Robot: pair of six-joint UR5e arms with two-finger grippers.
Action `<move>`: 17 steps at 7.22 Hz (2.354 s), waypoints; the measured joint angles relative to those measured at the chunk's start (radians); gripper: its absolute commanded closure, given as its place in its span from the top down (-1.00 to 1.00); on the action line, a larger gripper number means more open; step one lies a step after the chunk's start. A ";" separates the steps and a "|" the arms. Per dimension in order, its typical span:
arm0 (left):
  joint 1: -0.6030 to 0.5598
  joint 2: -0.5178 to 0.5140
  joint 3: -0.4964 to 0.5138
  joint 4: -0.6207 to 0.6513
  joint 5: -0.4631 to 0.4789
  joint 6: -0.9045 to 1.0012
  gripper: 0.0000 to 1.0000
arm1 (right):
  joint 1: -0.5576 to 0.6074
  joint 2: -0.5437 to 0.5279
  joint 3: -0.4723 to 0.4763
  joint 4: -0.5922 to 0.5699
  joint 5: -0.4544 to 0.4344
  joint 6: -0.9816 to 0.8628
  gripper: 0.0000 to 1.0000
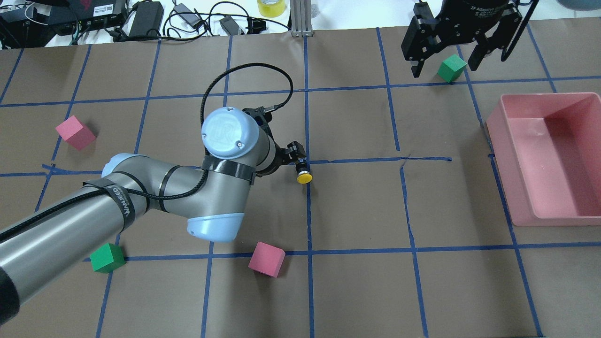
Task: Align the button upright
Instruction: 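Reach the left gripper to the button and grasp its body, then rotate the button cap-down and lower it upright with the left gripper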
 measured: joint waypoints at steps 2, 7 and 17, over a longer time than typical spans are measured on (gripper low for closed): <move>-0.043 -0.053 0.001 0.072 0.023 -0.010 1.00 | 0.004 -0.017 0.002 0.001 0.007 0.002 1.00; -0.078 -0.149 0.022 0.111 0.025 -0.008 0.75 | 0.012 -0.032 0.006 0.001 0.007 0.002 1.00; -0.022 -0.153 0.239 -0.282 -0.147 -0.309 -1.00 | 0.012 -0.041 0.003 0.008 -0.006 0.002 1.00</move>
